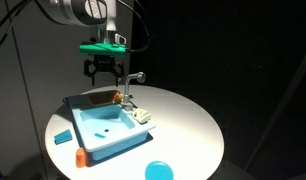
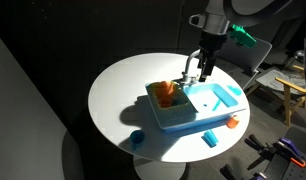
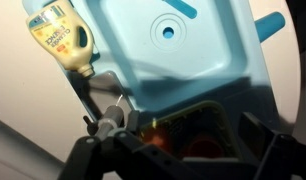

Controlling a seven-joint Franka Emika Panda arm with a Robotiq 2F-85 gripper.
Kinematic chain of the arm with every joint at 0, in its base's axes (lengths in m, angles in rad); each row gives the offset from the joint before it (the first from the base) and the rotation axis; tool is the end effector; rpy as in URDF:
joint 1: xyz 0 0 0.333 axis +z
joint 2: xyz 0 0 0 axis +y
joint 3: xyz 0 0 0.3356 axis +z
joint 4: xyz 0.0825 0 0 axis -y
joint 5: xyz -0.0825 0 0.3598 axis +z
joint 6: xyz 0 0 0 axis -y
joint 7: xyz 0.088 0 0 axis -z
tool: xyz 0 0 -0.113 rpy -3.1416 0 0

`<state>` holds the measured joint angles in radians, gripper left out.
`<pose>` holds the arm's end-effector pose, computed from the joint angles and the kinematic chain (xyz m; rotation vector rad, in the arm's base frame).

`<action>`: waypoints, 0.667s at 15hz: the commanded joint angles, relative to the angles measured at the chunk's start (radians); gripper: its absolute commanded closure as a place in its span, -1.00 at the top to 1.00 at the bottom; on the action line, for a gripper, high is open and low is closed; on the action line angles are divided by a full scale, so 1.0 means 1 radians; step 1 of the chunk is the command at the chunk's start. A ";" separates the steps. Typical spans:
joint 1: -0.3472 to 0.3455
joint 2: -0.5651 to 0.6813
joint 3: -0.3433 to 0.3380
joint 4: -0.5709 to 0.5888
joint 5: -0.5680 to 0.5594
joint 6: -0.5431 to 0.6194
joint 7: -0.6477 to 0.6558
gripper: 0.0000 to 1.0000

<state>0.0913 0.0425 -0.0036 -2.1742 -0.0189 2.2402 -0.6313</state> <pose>0.5223 0.0453 0.4032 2.9147 1.1147 0.0290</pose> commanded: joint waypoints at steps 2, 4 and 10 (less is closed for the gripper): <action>-0.005 0.005 0.048 0.036 -0.012 0.004 -0.021 1.00; 0.006 -0.007 0.073 0.028 -0.016 0.009 -0.016 1.00; 0.027 0.027 0.120 0.047 -0.026 0.022 -0.012 1.00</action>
<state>0.1203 0.0484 0.1061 -2.1502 -0.0195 2.2542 -0.6354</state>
